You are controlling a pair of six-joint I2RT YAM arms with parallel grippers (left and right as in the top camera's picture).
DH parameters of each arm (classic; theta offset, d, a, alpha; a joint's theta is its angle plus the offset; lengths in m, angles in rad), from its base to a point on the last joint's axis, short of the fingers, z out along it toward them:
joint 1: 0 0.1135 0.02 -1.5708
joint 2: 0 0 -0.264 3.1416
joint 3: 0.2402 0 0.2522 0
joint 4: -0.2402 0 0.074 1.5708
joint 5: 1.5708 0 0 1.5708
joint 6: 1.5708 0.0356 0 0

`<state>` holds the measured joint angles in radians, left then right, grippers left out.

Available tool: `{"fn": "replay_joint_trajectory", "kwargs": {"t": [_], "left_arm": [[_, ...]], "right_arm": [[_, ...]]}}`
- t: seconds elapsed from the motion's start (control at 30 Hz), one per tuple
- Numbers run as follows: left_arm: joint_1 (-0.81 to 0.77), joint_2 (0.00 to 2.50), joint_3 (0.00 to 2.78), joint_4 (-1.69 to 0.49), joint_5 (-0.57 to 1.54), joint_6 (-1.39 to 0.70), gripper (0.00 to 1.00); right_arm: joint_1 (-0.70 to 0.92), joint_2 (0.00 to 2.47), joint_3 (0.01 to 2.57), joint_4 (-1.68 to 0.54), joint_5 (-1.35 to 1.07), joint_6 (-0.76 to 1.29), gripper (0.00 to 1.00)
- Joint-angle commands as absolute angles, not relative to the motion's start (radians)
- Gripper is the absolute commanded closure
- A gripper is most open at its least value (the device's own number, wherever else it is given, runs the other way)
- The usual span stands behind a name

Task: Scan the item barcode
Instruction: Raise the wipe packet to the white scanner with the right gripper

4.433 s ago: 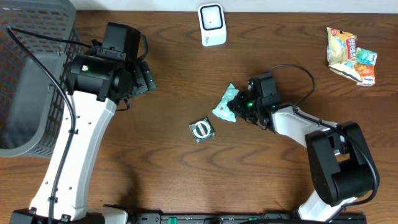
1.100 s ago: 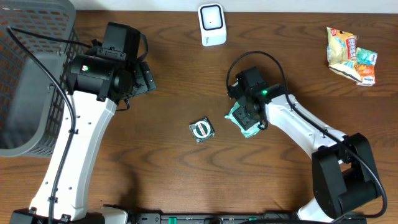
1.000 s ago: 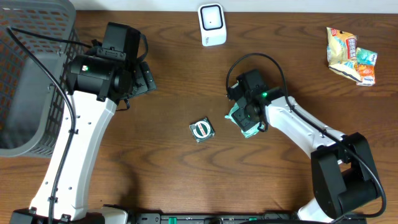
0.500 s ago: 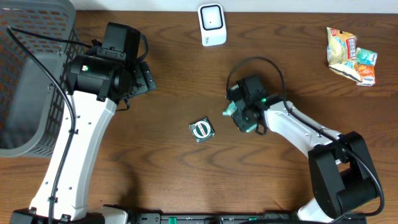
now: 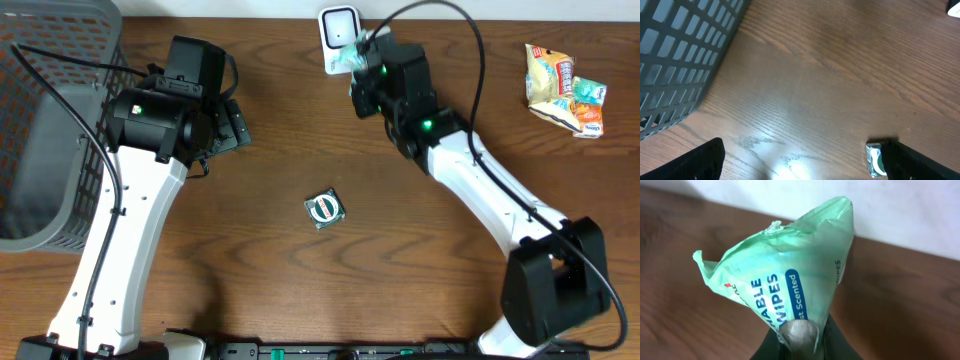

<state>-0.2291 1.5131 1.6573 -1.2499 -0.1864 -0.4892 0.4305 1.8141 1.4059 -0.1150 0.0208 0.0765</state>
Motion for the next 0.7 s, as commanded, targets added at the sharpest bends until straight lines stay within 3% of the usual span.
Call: {"fn": "replay_joint_trajectory", "kwargs": {"t": [0.0, 0.33, 0.67], "left_arm": [[-0.226, 1.516, 1.666, -1.253, -0.199, -0.479, 0.02], [-0.226, 1.516, 1.666, -1.253, -0.199, -0.479, 0.02], [-0.226, 1.516, 1.666, -1.253, -0.199, -0.479, 0.02]], "right_arm": [[0.434, 1.945, 1.589, -0.15, 0.031, 0.126, 0.99], [0.4, 2.439, 2.273, -0.314, 0.043, 0.1, 0.99], [0.366, 2.569, 2.349, -0.255, 0.08, 0.101, 0.99]]}}
